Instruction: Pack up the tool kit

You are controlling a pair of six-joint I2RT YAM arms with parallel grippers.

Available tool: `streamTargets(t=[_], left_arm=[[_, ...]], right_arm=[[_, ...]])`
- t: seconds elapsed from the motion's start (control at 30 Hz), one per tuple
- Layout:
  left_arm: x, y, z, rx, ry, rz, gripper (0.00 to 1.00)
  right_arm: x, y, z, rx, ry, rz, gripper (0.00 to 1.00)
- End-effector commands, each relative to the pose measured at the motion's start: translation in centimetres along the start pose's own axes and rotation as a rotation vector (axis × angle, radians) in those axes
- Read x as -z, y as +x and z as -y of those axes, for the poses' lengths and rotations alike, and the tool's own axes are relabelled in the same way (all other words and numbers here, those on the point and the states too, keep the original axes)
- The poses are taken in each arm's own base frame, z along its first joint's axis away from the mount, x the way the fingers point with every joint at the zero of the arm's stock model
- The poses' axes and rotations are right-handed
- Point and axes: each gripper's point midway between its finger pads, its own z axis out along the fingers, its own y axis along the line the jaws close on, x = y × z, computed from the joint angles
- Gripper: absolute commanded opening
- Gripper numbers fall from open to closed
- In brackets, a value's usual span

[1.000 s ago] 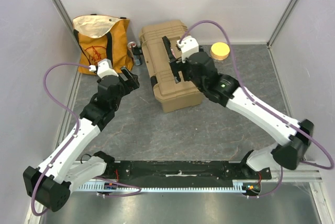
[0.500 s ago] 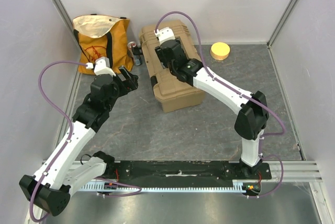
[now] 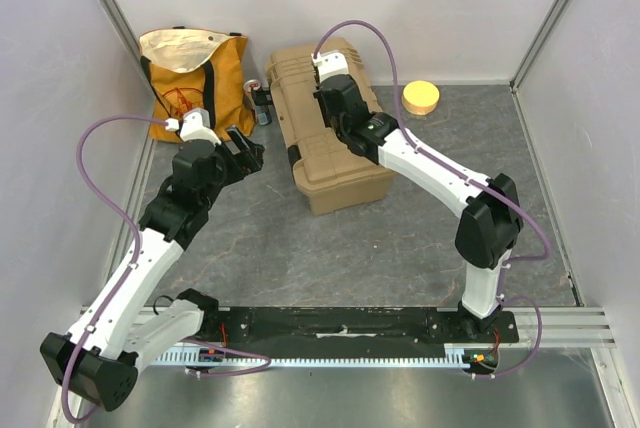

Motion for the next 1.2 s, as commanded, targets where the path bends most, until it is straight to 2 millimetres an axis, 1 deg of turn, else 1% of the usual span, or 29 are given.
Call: streamTargets(t=[0.0,0.1,0.23,0.27,0.3,0.33,0.43,0.47,0.5,0.57,0.67,0.7,0.73,0.77,0.83,0.87,0.97,1.0,1.03,1.07,1.1,1.13,1.17], left_arm=[[-0.2,-1.1,0.9,0.046,0.033,0.009,0.89],[-0.6,-0.7,0.8,0.061,0.028,-0.011,0.88],[-1.3,-0.2,0.4,0.085,0.015,-0.03,0.88],[-1.4,0.0,0.3,0.091,0.011,-0.038,0.88],[-1.6,0.1,0.2,0.098,0.009,-0.042,0.87],[-1.8,0.4,0.0,0.108,0.002,-0.051,0.87],[-2.6,1.1,-0.5,0.132,-0.011,-0.071,0.86],[-2.8,1.5,-0.6,0.138,-0.011,-0.081,0.86],[-3.2,2.0,-0.8,0.145,-0.014,-0.098,0.86],[-3.9,3.0,-0.9,0.164,-0.012,-0.126,0.84],[-5.1,4.4,-0.5,0.199,0.011,-0.169,0.83],[-5.6,4.9,-0.3,0.215,0.019,-0.186,0.83],[-6.2,4.9,-0.2,0.227,0.025,-0.184,0.83],[-6.7,5.6,0.3,0.244,0.05,-0.215,0.82],[-8.0,6.4,0.8,0.282,0.064,-0.242,0.82],[-8.8,6.8,1.1,0.301,0.075,-0.261,0.81],[-11.3,8.0,2.0,0.373,0.098,-0.301,0.77],[-12.3,8.7,2.2,0.399,0.103,-0.322,0.73],[-13.5,9.8,2.3,0.439,0.095,-0.354,0.71],[-14.0,9.7,2.9,0.468,0.123,-0.354,0.68],[-15.0,10.7,2.8,0.508,0.12,-0.377,0.65],[-15.8,11.1,3.1,0.546,0.131,-0.382,0.64],[-16.3,11.1,3.8,0.574,0.171,-0.379,0.62]], right_arm=[[2.2,-0.5,3.7,-0.008,0.069,0.007,0.0],[3.9,-0.1,4.9,-0.017,0.092,0.006,0.0],[6.3,1.0,6.4,-0.043,0.113,-0.006,0.0],[7.1,1.0,6.9,-0.063,0.126,-0.004,0.0],[7.7,1.5,7.3,-0.074,0.137,-0.016,0.0],[8.5,1.6,7.8,-0.086,0.145,-0.016,0.0],[10.5,2.8,9.5,-0.123,0.202,-0.037,0.0],[11.0,3.3,10.0,-0.134,0.215,-0.044,0.0],[11.9,3.4,10.5,-0.151,0.222,-0.041,0.0],[12.9,4.1,10.7,-0.166,0.209,-0.054,0.0],[14.3,4.5,10.8,-0.2,0.186,-0.062,0.0],[14.6,4.6,10.9,-0.209,0.181,-0.067,0.0],[15.1,4.7,11.0,-0.219,0.181,-0.075,0.0],[15.4,4.8,11.2,-0.222,0.183,-0.084,0.0],[15.9,4.7,11.4,-0.235,0.183,-0.088,0.03],[16.3,4.5,11.5,-0.245,0.186,-0.081,0.07],[16.8,3.4,12.1,-0.269,0.203,-0.054,0.27],[17.0,2.8,12.4,-0.277,0.212,-0.042,0.37],[17.2,2.4,12.7,-0.283,0.227,-0.032,0.43],[17.4,1.7,13.0,-0.293,0.234,-0.016,0.45],[17.5,1.3,13.1,-0.295,0.237,-0.007,0.46],[17.6,0.7,13.3,-0.302,0.244,0.006,0.47],[17.7,0.1,13.5,-0.308,0.248,0.017,0.47]])
